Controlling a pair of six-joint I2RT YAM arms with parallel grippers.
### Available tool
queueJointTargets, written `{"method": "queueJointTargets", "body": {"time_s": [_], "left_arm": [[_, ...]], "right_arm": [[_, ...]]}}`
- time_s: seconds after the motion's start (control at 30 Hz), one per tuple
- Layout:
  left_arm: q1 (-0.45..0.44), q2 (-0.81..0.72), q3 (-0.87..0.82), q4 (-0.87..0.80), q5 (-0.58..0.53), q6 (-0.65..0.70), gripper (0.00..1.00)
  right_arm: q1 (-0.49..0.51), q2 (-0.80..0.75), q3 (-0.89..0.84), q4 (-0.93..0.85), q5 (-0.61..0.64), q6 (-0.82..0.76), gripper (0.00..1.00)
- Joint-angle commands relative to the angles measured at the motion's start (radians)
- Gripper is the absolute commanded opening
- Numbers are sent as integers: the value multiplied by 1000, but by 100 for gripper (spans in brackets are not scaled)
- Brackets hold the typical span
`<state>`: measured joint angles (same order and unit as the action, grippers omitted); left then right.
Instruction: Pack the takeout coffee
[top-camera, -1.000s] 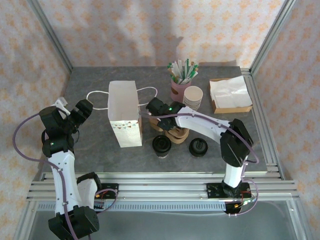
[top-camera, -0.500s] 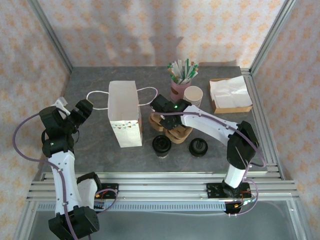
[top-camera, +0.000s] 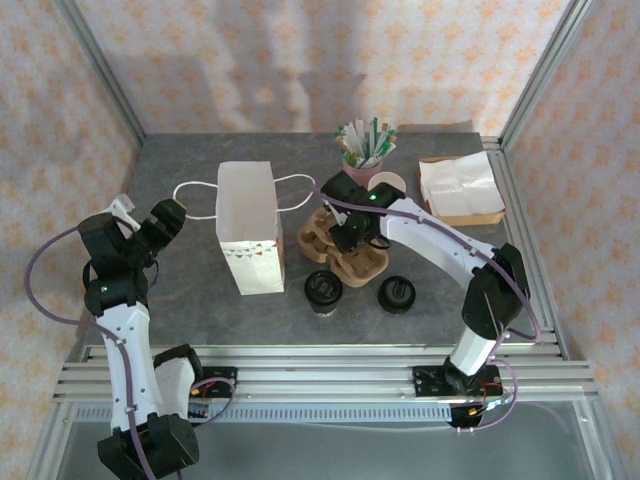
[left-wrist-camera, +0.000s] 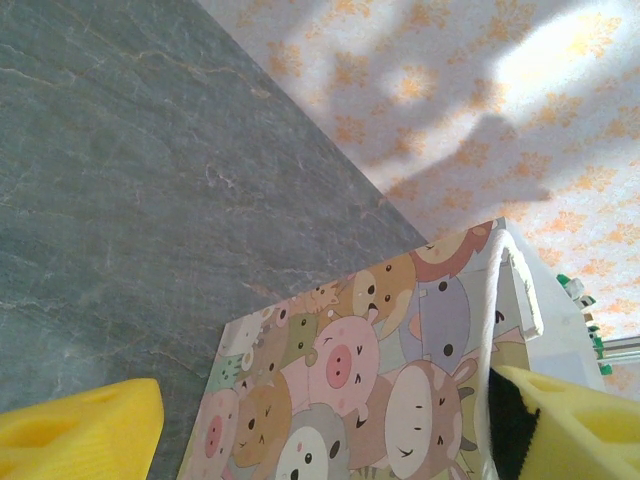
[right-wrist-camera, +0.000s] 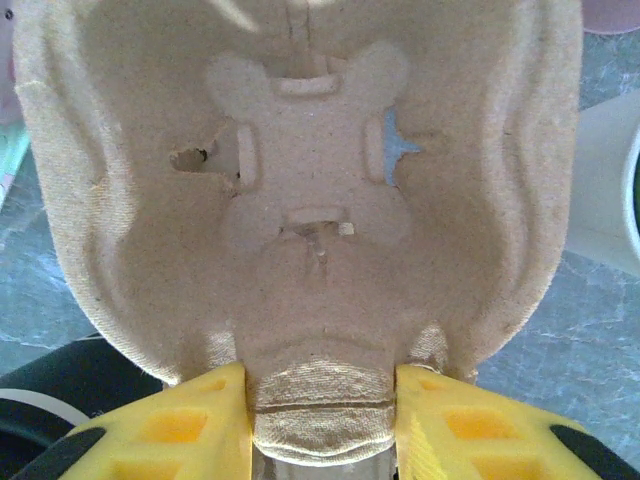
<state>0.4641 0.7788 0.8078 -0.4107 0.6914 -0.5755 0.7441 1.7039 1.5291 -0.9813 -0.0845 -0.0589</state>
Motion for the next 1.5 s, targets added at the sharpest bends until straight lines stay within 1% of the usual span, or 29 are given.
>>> {"method": "queueJointTargets", "body": {"time_s": [0.0,0.2,0.4,0.6,0.77,1.07,1.47], "left_arm": [[-12,-16,-11,12,-3,6,84],[-12,-17,-13,12,-1,5,84],[-13,-18,-12,13,-1,6,84],[-13,-17,-12,13,-1,5,84],[-13,-16,-13,13,-3,5,84],[-13,-17,-14,13,-3,6,84],[-13,-16,-14,13,-4,5,84]], "right_arm": [[1,-5,49,-66,-53,55,38],[0,38,55,-91,-29,59,38],[-4,72,62,-99,-46,59,38],[-6,94,69,-102,-40,48,41],[-6,94,66,-95,-43,38,45],[-8,89,40,-77,-23,26,45],[-26,82,16,-68,-43,24,45]]}}
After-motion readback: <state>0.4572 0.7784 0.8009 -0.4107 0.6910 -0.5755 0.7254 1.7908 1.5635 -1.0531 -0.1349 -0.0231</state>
